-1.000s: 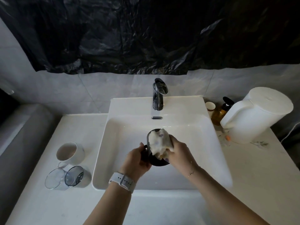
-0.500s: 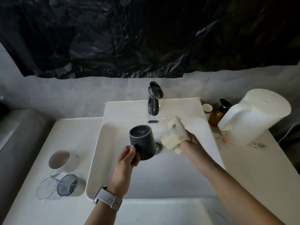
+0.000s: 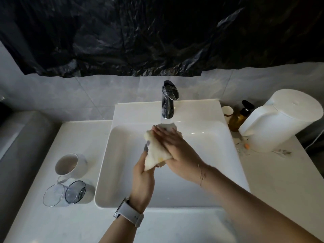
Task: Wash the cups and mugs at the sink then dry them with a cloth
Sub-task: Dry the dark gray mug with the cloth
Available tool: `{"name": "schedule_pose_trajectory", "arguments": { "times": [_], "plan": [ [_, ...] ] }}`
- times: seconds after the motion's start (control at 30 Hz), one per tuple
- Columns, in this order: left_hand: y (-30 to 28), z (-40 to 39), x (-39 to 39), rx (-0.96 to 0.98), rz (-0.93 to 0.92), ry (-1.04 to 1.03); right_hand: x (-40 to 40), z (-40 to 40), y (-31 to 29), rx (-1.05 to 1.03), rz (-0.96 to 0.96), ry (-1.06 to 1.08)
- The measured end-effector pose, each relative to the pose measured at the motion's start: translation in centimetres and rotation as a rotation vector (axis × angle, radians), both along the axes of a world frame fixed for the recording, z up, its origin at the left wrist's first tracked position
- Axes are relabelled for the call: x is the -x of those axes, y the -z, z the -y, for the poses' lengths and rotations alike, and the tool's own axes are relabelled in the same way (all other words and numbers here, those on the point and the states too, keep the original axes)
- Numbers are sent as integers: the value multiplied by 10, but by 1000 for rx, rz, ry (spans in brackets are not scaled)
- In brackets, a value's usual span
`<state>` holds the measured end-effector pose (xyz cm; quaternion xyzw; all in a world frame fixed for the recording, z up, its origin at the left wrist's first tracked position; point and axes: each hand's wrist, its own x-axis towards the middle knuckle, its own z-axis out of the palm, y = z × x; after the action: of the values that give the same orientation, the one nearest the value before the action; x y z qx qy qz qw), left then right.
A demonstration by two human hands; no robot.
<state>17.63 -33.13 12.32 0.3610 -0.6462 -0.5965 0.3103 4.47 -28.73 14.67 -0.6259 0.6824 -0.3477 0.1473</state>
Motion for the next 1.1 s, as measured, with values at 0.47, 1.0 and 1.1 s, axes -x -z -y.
{"name": "schedule_pose_trajectory", "arguments": {
  "times": [0.47,1.0,1.1],
  "plan": [
    [-11,-6,14,-260,-108,44,35,-31,-2,-114,196,146],
    [-2,-26,32,-1575,-485,-140,4,-77,23,90,1266,737],
    [-5,-31,30,-1616,-494,-160,-17,-73,26,107,1215,669]
  ]
}}
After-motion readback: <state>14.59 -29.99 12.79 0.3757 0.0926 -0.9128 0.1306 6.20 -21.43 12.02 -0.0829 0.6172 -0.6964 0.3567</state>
